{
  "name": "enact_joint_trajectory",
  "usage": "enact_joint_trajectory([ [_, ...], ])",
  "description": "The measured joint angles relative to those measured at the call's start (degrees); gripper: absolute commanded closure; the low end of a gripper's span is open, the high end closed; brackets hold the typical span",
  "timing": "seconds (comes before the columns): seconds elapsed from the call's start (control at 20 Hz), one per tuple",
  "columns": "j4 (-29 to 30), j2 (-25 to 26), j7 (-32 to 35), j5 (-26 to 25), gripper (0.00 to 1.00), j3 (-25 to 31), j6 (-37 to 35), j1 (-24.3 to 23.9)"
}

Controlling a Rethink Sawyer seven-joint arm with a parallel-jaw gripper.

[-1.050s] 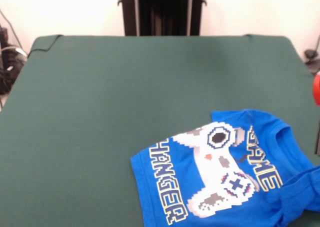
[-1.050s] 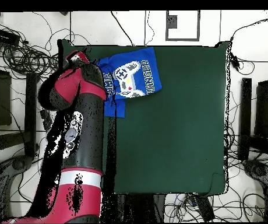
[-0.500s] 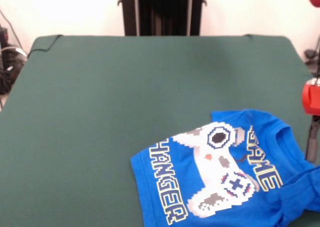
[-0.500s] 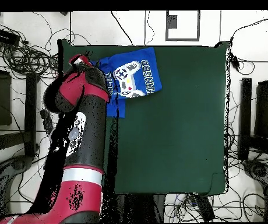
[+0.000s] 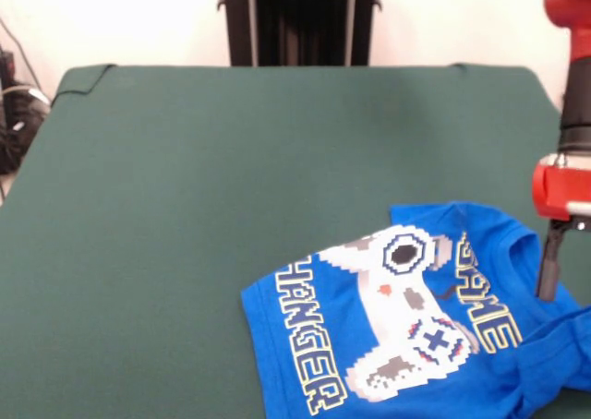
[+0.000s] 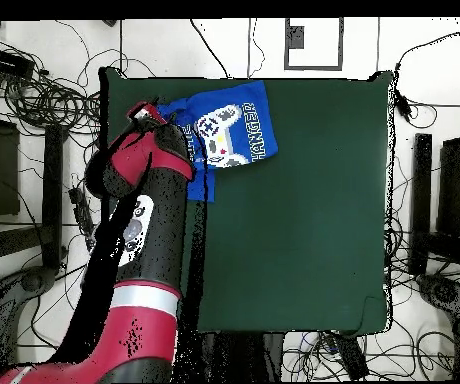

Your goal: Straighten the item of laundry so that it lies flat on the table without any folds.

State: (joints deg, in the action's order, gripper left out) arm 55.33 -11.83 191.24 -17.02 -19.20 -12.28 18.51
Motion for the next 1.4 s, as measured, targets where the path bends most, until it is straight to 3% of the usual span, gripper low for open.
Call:
enact_joint_trajectory([
  [0.55, 1.1, 2.8, 0.0, 0.3, 0.0, -0.1, 0.3, 0.0],
  [1.0, 1.9, 5.3, 0.0, 2.1, 0.0, -0.3, 9.9, 0.3],
  [1.4, 2.4, 4.5, 0.0, 3.6, 0.0, -0.2, 16.7, 0.3],
])
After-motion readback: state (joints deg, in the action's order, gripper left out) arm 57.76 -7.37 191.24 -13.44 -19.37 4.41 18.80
